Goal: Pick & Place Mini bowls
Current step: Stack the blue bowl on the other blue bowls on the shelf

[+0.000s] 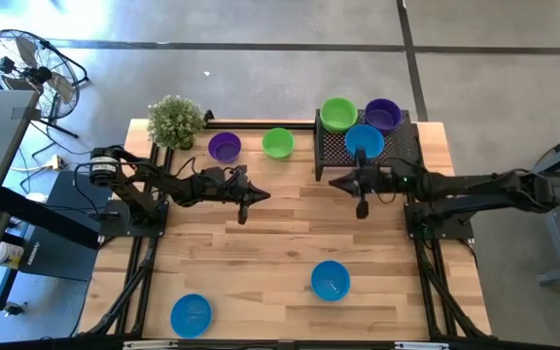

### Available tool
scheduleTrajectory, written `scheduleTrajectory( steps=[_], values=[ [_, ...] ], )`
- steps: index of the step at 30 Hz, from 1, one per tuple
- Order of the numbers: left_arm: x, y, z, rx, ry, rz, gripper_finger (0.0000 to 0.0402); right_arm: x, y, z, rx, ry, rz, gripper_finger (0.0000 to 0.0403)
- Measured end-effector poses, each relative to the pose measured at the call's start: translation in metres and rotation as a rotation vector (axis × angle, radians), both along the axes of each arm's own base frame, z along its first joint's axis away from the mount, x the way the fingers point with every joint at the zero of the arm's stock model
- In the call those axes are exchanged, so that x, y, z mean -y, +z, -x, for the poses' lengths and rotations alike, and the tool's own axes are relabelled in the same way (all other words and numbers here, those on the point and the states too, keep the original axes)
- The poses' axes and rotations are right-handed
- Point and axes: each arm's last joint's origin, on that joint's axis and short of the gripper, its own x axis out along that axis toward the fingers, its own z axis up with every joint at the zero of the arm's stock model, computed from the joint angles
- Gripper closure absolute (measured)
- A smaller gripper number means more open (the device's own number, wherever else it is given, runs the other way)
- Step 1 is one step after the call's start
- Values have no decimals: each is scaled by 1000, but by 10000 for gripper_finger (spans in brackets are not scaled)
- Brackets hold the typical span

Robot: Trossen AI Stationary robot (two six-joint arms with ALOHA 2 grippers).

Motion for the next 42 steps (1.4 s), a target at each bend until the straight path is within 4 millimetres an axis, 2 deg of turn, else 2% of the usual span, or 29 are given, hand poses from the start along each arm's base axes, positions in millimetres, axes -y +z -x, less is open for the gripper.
scheduleTrajectory(
  steps=[9, 14, 23, 30, 36, 42],
  values=[
    [-2, 9, -12, -1, -5, 33, 401, -18, -26, 11, 11, 42, -19, 402],
    [-1, 18, -26, -33, -97, 54, 401, -26, -36, 16, 28, 84, -13, 402],
    [20, 31, -50, -147, -180, -30, 401, -34, -51, 22, 25, 128, -18, 402],
    [38, 46, -66, -337, -239, -35, 401, -34, -53, 23, 17, 134, -27, 399],
    [46, 57, -72, -313, -248, -72, 401, -35, -62, 22, -136, 108, -226, 387],
    [45, 53, -69, -207, -218, -77, 401, -55, -58, 18, -360, 54, -414, 327]
  ],
)
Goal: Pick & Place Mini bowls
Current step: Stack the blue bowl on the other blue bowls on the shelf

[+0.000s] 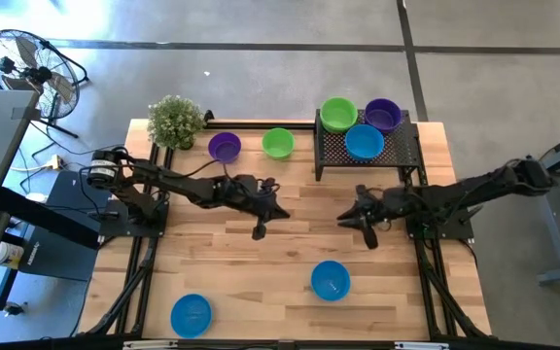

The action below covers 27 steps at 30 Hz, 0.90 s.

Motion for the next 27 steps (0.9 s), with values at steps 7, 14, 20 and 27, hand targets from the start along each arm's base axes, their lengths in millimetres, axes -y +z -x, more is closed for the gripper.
scheduleTrajectory(
  steps=[7, 14, 20, 27],
  values=[
    [-1, -14, 10, 144, 43, 29, 401, -36, 8, -15, -266, -46, -130, 268],
    [-2, -29, 29, 286, 105, 82, 401, -67, 10, -46, -532, -53, -97, 265],
    [-3, -41, 46, 310, 167, 77, 401, -80, -1, -67, -661, -18, -121, 265],
    [-4, -45, 53, 311, 189, 72, 401, -83, -21, -75, -747, -36, -142, 275]
  ],
)
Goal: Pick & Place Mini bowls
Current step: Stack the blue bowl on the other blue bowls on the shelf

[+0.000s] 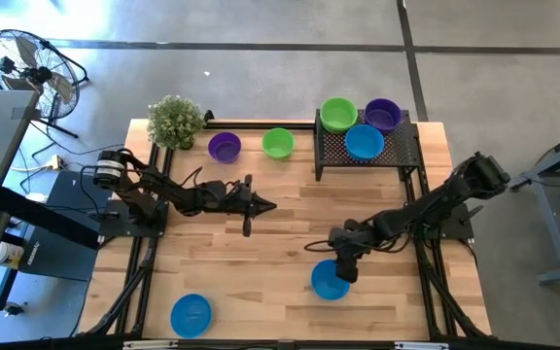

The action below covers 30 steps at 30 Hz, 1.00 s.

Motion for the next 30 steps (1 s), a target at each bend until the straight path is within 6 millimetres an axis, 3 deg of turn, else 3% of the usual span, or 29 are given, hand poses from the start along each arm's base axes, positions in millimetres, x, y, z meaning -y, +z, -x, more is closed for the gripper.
scheduleTrajectory(
  steps=[4, 10, 14, 20, 24, 30],
  values=[
    [0, -1, 0, -11, -4, 1, 401, -3, -6, -5, -3, 14, -46, 308],
    [0, 0, 0, -4, -3, 22, 401, 0, -11, -7, -36, -31, -67, 392],
    [-1, 0, 0, 0, 36, 22, 401, 8, -2, -4, -44, -106, -66, 387],
    [-1, 2, 0, 24, 47, 30, 401, 44, 17, 21, -134, -315, 79, 398],
    [-1, 3, 0, 30, 45, 42, 401, 75, 5, 41, -220, -518, 87, 397],
    [3, 2, 0, 22, 47, 24, 402, 102, -12, 67, -181, -796, 76, 392]
  ],
)
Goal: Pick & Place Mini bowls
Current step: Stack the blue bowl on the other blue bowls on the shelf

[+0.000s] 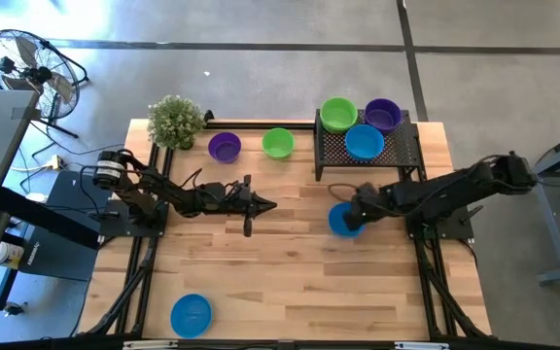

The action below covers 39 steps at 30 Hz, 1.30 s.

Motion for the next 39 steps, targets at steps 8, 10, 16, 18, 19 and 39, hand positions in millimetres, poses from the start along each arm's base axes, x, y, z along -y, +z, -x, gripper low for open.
scheduleTrajectory(
  steps=[8, 10, 16, 18, 19, 39],
  values=[
    [-1, -1, 0, -12, 4, -6, 402, 7, 19, 19, 118, -111, 74, 334],
    [-1, -2, 0, -17, 3, -6, 402, 8, 25, 22, 158, -108, 81, 313],
    [-1, -3, 0, -29, 3, -6, 402, 4, 37, 24, 242, 54, 170, 261],
    [-1, -3, 0, -31, 3, -6, 402, -3, 41, 17, 300, 181, 215, 255],
    [-1, -3, 0, -31, 3, -6, 402, -8, 43, 13, 337, 235, 227, 255],
    [-1, -3, 0, -32, 3, -17, 402, -60, 52, -52, -32, 584, 329, 238]
  ],
)
